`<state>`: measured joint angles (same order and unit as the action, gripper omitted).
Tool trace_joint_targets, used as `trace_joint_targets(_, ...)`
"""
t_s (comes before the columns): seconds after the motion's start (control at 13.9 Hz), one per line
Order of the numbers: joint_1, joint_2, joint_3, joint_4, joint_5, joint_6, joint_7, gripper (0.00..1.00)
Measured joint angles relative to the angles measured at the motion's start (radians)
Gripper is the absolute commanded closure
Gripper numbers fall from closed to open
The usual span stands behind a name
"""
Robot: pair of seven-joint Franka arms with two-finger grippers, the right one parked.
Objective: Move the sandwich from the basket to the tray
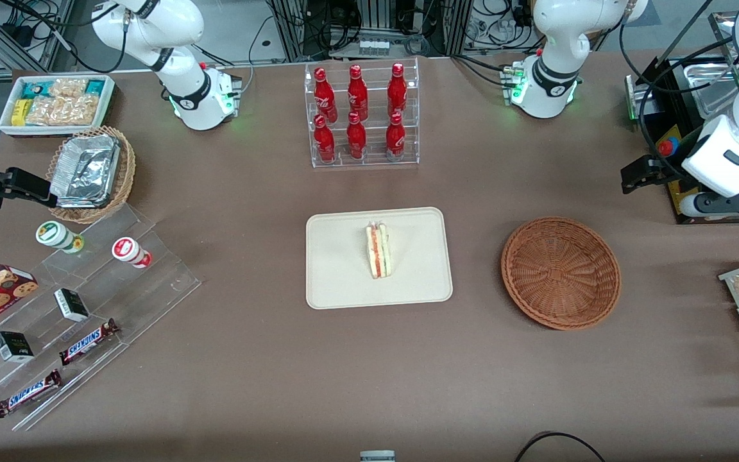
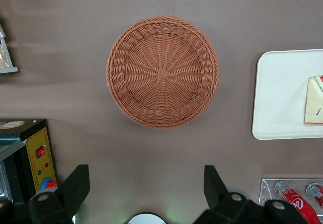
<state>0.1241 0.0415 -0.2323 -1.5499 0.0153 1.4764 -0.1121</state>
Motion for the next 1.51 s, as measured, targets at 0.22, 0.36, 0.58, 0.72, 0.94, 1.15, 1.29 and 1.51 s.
trace_joint_targets(0.22, -0.044, -0.007, 0.058, 0.0, 0.0, 0.0, 0.001, 0.0)
trace_joint_targets(0.36, -0.127, -0.017, 0.156, 0.0, -0.001, 0.0, 0.003, 0.0)
trace_joint_targets(0.58, -0.185, -0.028, 0.211, 0.009, -0.001, 0.001, 0.004, 0.0)
trace_joint_targets(0.72, -0.194, -0.029, 0.211, 0.024, -0.001, 0.001, 0.004, 0.0)
trace_joint_targets(0.94, -0.196, -0.029, 0.212, 0.035, -0.001, 0.0, 0.004, 0.0)
trace_joint_targets(1.15, -0.196, -0.027, 0.216, 0.035, -0.001, -0.001, 0.004, 0.0)
trace_joint_targets(1.29, -0.195, -0.026, 0.218, 0.035, -0.001, -0.001, 0.004, 0.0)
trace_joint_targets(1.51, -0.194, -0.024, 0.221, 0.035, -0.001, -0.001, 0.004, 0.0)
